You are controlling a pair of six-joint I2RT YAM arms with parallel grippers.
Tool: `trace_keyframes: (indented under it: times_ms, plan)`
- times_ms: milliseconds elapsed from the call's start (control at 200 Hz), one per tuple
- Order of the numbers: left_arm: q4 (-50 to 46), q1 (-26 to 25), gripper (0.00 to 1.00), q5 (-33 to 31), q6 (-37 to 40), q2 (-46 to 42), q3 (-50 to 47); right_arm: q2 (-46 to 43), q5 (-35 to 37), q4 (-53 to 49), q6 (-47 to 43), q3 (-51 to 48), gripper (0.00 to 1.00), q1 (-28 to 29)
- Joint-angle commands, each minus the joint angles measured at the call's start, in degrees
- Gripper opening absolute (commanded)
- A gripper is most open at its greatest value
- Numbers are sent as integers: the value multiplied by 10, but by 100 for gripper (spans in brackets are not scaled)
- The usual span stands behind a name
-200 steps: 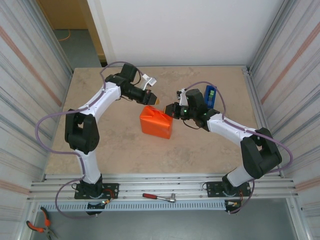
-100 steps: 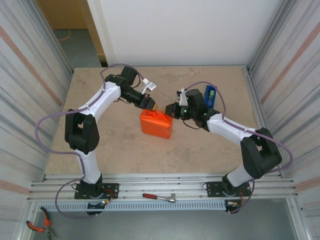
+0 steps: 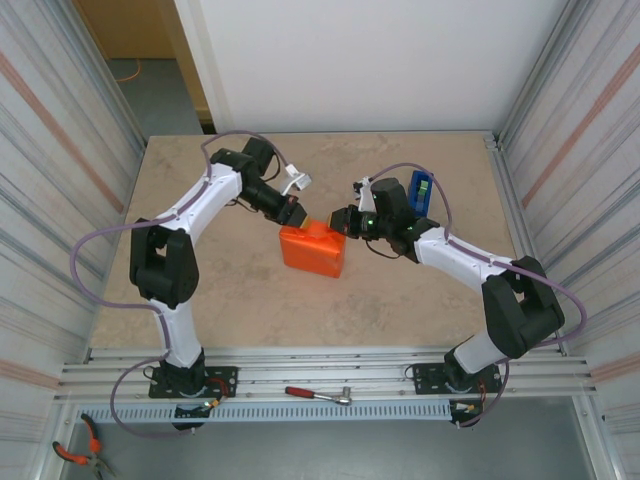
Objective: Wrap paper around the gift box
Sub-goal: Fold the wrapping paper for the gift box.
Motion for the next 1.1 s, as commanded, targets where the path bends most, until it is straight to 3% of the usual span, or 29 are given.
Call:
trace_keyframes:
  times_ms: [0,461,917,1092]
  plan:
    - [-29,-11,0,-25,21,-23,-14,12,5,-131,-20,-4,0,13]
    - [-25,-22,0,-54,17,-31,-38,-9,2,-190,-38,115,0,30]
    - [9,-14,0,-59,-10,-34,-52,-20,63,-179,-34,58,0,104]
    - [53,18,0,-13,-58,-57,-49,-6,82,-207,-60,52,0,101]
